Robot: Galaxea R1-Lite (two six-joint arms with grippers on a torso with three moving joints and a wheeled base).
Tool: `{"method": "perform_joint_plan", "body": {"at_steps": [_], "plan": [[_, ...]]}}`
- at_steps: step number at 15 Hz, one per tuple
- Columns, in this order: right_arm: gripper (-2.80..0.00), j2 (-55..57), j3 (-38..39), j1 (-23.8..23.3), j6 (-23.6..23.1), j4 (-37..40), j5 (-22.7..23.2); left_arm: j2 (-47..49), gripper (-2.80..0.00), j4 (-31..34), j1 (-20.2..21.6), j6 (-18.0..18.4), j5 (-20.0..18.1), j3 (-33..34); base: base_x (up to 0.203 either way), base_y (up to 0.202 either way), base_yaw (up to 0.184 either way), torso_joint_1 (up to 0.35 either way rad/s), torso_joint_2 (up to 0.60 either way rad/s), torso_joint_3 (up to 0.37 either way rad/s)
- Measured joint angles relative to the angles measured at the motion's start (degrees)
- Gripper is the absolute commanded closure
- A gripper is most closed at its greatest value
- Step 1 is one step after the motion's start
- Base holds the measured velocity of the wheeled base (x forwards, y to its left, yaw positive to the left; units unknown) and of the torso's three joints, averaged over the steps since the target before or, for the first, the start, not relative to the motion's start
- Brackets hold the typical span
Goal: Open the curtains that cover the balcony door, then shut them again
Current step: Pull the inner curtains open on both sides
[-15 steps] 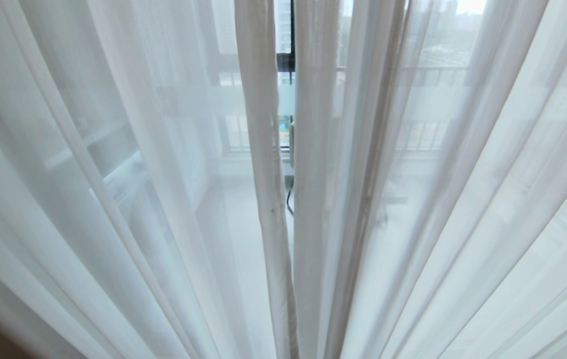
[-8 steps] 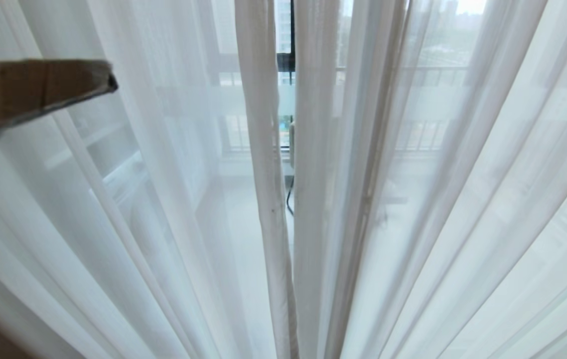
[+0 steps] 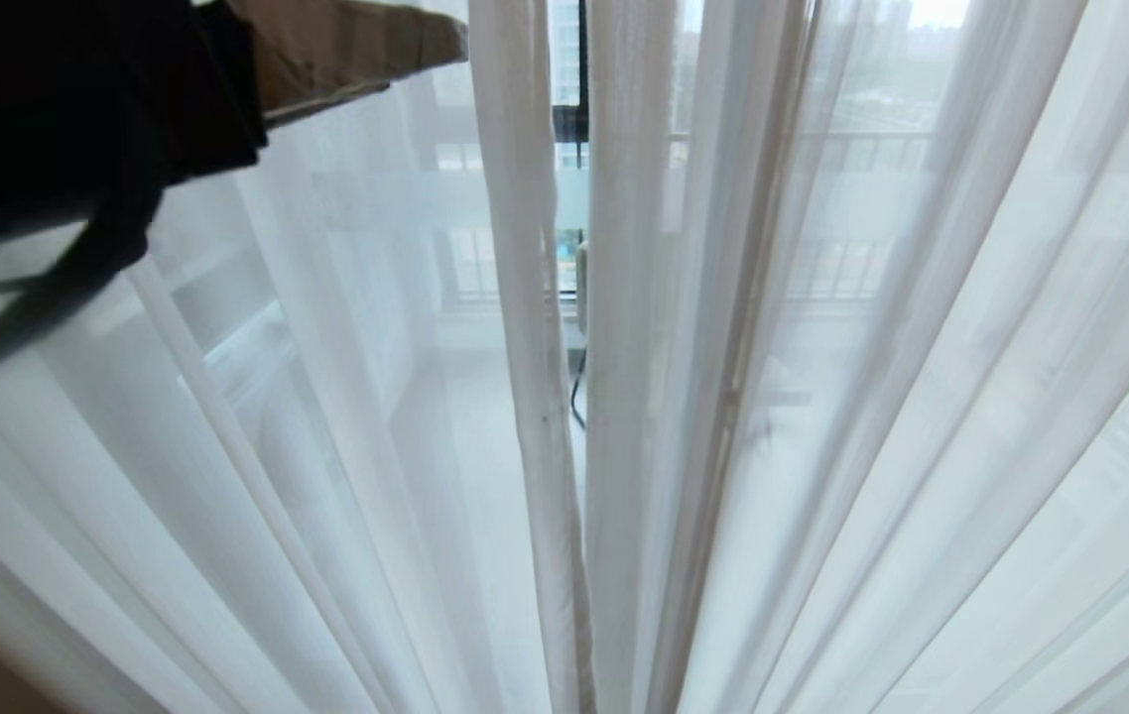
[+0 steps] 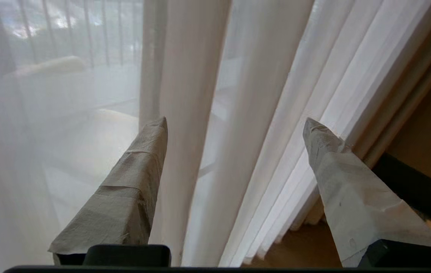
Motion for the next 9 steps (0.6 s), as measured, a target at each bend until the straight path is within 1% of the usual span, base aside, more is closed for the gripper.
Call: {"method": "perform_joint_plan", "body": {"at_steps": [1, 3, 5, 9], "plan": [[0.00, 0.00, 0.02, 0.00, 0.00, 0.00, 0.00, 1.93, -2.80, -1.38, 0.10, 0.94, 2.61, -1.23, 0.000, 0.000, 0.000, 0.000, 0.00, 0.000], [0.00, 0.00, 0.02, 0.00, 0.00, 0.02, 0.01, 5.51, -2.80, -3.64, 0.24, 2.05, 6.44, -3.79, 0.000, 0.000, 0.000, 0.000, 0.00, 0.000], [0.00, 0.00, 0.02, 0.00, 0.00, -0.01, 0.00, 8.46, -2.80, -4.05, 0.27, 2.82, 7.85, -6.48, 0.000, 0.000, 0.000, 0.000, 0.00, 0.000], [0.00, 0.00, 0.00, 0.00, 0.05, 0.02, 0.00, 12.78, -2.80, -4.09, 0.05, 6.18, 9.33, -10.77, 0.000, 0.000, 0.000, 0.000, 0.00, 0.000]]}}
